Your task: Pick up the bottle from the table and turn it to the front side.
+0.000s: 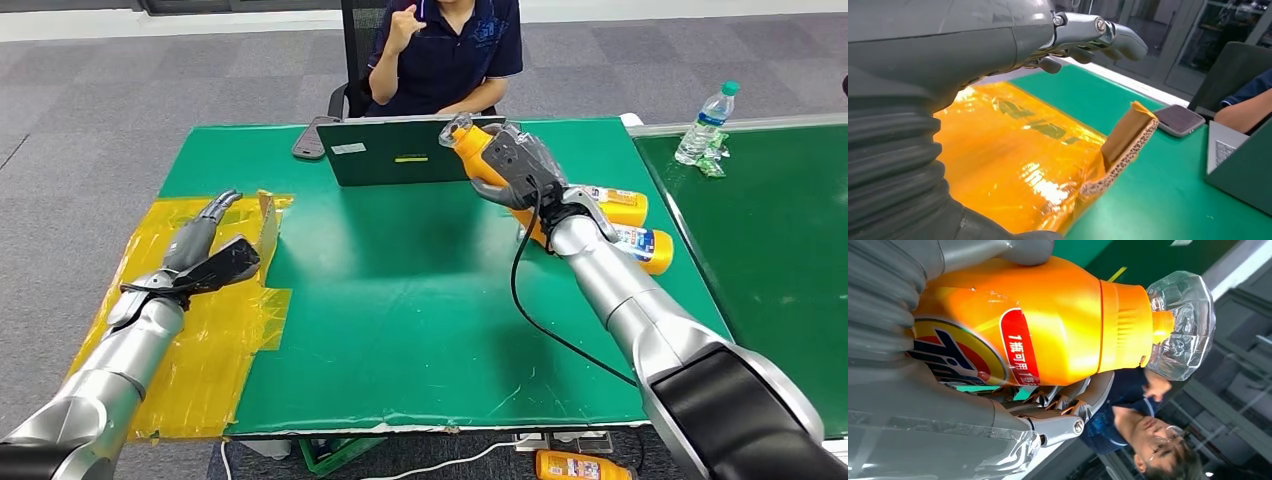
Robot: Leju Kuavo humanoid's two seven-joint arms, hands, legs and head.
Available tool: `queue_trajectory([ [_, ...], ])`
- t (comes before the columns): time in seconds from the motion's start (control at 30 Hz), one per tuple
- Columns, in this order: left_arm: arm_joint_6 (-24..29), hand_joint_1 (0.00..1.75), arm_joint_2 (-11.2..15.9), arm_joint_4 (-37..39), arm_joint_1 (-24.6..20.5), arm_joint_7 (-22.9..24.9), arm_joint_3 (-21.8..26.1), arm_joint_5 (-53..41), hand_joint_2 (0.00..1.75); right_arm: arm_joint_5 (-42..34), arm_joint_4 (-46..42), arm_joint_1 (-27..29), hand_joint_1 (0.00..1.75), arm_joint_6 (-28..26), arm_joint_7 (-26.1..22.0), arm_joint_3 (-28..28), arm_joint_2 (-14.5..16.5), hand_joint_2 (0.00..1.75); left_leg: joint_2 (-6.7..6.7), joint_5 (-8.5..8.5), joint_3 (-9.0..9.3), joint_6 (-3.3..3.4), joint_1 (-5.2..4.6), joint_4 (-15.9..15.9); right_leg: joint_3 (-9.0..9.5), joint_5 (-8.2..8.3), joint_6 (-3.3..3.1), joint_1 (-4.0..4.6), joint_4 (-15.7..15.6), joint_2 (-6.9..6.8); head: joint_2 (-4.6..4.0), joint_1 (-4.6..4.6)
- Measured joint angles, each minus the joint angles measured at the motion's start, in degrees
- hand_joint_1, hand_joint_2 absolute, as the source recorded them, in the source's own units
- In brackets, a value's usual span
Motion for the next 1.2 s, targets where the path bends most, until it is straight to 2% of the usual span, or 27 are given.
queue_trajectory([
  [0.57,-10.5,0.0,-0.8,-8.1,6.0,-0.2,0.0,14.1,1.75,-1.9,-3.0,3.4,1.75,0.3,-2.2,-1.5,4.5,1.75,-0.03,0.0,-0.03,0.0,0.03,0.0,-0.03,0.0,0.0,0.0,0.0,-0.01,0.01,-0.01],
  [1.03,-12.2,0.0,-1.2,-8.9,5.8,-0.2,-1.1,16.7,1.75,-2.2,-4.9,7.2,1.75,0.2,-2.7,-2.7,4.4,1.75,0.0,0.0,-0.03,0.0,0.02,0.0,-0.07,0.0,0.0,0.0,0.0,0.01,0.0,-0.01],
  [1.2,-14.4,0.0,-1.3,-8.9,5.8,-0.2,-1.2,19.7,1.75,-2.2,-5.5,7.8,1.75,0.2,-2.7,-2.7,4.2,1.75,0.0,0.0,-0.03,0.0,0.02,0.0,-0.07,0.0,0.0,0.0,0.0,0.0,0.0,-0.01],
])
